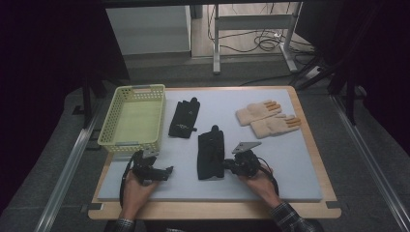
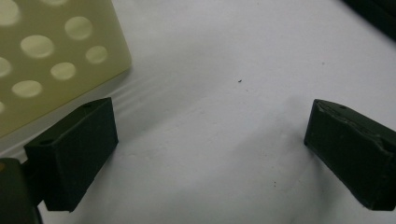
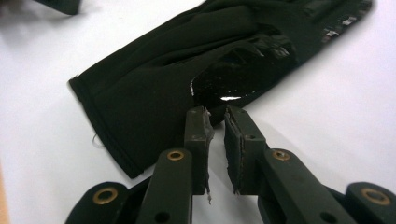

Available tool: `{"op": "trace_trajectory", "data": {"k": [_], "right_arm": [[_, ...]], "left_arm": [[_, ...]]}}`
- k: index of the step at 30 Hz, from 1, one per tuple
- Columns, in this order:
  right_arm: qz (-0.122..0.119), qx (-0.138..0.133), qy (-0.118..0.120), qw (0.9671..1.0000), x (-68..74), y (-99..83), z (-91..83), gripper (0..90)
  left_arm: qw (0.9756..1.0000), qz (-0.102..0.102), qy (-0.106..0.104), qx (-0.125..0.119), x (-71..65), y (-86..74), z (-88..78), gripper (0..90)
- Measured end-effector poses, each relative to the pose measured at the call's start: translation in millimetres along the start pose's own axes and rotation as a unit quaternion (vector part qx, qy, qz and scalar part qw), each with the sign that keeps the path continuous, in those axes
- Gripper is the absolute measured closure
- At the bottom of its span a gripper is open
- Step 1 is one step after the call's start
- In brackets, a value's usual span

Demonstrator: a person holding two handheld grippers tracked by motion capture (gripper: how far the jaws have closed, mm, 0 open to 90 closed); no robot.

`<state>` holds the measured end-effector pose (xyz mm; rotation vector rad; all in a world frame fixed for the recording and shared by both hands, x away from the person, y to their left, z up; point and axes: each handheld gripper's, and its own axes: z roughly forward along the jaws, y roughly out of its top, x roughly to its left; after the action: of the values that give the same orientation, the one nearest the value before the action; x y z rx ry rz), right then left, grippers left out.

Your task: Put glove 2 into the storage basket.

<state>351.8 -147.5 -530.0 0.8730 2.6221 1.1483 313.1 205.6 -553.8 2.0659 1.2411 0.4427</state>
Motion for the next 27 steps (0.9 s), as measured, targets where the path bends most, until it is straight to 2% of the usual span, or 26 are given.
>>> {"op": "trace_trajectory", "data": {"k": [2, 4, 8, 11, 12, 17, 21, 24, 27], "right_arm": [[-0.008, 0.001, 0.001, 1.0, 3.3, 1.0, 1.8, 77.6], [-0.002, 0.0, 0.015, 0.9999, 2.6, 2.5, 2.4, 77.6], [-0.001, -0.009, 0.0, 1.0, -4.4, 10.2, -2.2, 76.7], [-0.007, -0.021, -0.012, 0.9997, -13.7, 28.5, -0.6, 72.5], [-0.007, -0.021, -0.012, 0.9997, -13.7, 28.5, -0.6, 72.5], [-0.005, -0.028, -0.015, 0.9995, -22.4, 59.4, 19.4, 66.9], [-0.003, -0.034, -0.013, 0.9993, -26.4, 84.5, 41.6, 60.5], [-0.005, -0.03, -0.018, 0.9994, -30.5, 106.3, 61.6, 57.3], [-0.003, -0.026, -0.02, 0.9994, -35.2, 115.5, 70.5, 56.3]], "left_arm": [[1.0, 0.0, 0.0, 0.0, 0.0, 0.0, 0.0, 3.0], [1.0, 0.0, 0.0, 0.0, 0.0, 0.0, 0.0, 3.0], [1.0, 0.0, 0.0, 0.0, 0.0, 0.0, -0.1, 3.0], [1.0, 0.0, 0.0, 0.0, 0.0, 0.0, 0.0, 3.0], [1.0, 0.0, 0.0, 0.0, 0.0, 0.0, -0.1, 3.0], [1.0, 0.001, 0.0, 0.0, 0.1, 0.0, -0.1, 3.0], [1.0, 0.0, 0.0, 0.0, 0.0, 0.0, -0.1, 3.0], [1.0, 0.001, 0.0, 0.0, 0.2, 0.0, -0.2, 3.0], [1.0, 0.002, 0.0, 0.002, 0.5, 0.0, -0.3, 3.0]]}}
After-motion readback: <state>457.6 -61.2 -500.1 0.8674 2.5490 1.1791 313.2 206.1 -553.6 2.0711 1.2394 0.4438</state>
